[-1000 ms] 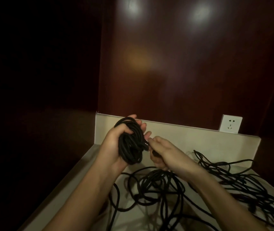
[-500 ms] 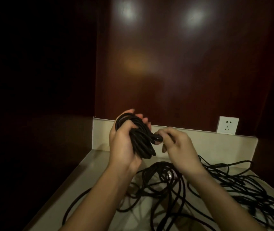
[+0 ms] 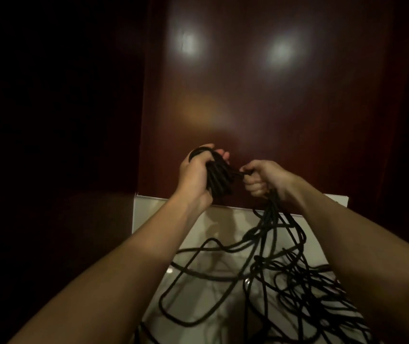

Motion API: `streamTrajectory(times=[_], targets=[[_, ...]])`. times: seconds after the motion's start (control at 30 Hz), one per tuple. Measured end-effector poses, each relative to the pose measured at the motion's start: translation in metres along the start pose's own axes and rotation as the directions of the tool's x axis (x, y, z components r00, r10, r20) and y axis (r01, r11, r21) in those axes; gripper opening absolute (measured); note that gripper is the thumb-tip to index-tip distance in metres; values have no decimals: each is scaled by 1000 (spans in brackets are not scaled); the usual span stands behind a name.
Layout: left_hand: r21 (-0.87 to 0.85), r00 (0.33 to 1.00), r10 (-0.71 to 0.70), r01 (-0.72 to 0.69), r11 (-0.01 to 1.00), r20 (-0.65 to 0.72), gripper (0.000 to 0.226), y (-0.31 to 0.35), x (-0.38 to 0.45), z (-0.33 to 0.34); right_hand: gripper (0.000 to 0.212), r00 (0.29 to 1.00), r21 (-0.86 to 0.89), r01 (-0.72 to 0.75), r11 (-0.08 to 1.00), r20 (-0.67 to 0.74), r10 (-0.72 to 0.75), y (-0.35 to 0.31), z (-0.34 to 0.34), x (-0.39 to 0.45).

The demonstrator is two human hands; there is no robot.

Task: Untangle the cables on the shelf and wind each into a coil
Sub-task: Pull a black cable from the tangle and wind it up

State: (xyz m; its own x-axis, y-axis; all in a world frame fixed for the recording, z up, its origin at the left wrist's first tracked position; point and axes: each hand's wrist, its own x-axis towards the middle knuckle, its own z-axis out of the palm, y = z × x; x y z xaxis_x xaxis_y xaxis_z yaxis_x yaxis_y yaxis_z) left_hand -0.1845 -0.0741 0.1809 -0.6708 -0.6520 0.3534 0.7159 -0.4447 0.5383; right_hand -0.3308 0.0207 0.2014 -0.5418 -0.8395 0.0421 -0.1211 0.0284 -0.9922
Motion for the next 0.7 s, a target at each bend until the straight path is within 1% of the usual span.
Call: streamTrajectory(times=[0.03,0.07,0.1,0.13,0.17,0.2,0.23,0.27,0.3,0.33,0.37,0.4,0.43,0.47,0.5,0.53,0.6,0.67,0.7], targets=[[-16,1000,-20,20,1000,-4,21,0,0,-6,33,999,-135,-16,991,44,22,5,2,0],[-38,999,-43,42,998,-18,20,0,0,-14,34,998,-289,4,957,62,15,10,6,2],[-68,997,-62,59,996,-41,20,-1,0,-23,31,997,-456,63,888,74,-32,15,13,2],[-98,995,-75,68,993,-69,19,-2,0,-32,27,991,-615,135,777,75,-113,20,22,-3],[-127,992,-79,67,990,-97,18,-2,0,-41,23,974,-744,195,639,71,-214,25,29,-7],[-156,990,-75,56,986,-119,18,-1,1,-50,25,943,-824,250,509,88,-320,30,33,-10],[-186,989,-66,41,982,-131,17,3,3,-56,33,909,-855,298,425,119,-398,35,35,-13],[-207,990,-52,24,978,-134,17,8,5,-59,39,885,-876,324,357,147,-441,37,36,-16],[-214,991,-34,6,977,-130,18,13,7,-59,42,858,-912,323,252,171,-484,38,36,-17],[-209,993,-15,-11,978,-119,19,18,10,-57,40,804,-949,298,98,195,-561,38,35,-16],[-202,995,6,-26,979,-100,20,22,12,-50,32,689,-959,268,-95,260,-676,34,29,-12],[-200,996,28,-44,979,-82,22,24,14,-40,22,551,-933,216,-286,359,-753,26,20,-3],[-199,996,55,-69,977,-73,24,26,15,-29,16,462,-894,159,-418,442,-769,12,11,5],[-187,993,88,-100,977,-76,25,26,17,-19,20,424,-854,114,-508,504,-752,-9,3,12],[-168,989,123,-136,976,-86,27,24,19,-9,29,419,-820,69,-569,541,-729,-33,-5,22],[-152,983,156,-170,974,-98,28,22,22,-1,35,434,-812,28,-583,535,-725,-56,-8,31],[-159,968,209,-230,960,-139,28,19,30,8,39,500,-868,-49,-495,408,-764,-80,7,45],[-215,958,189,-236,948,-216,27,17,41,0,46,586,-921,-108,-374,245,-773,-68,35,57],[-231,952,169,-229,946,-254,25,16,45,-9,50,648,-951,-137,-279,127,-751,-50,49,61]])
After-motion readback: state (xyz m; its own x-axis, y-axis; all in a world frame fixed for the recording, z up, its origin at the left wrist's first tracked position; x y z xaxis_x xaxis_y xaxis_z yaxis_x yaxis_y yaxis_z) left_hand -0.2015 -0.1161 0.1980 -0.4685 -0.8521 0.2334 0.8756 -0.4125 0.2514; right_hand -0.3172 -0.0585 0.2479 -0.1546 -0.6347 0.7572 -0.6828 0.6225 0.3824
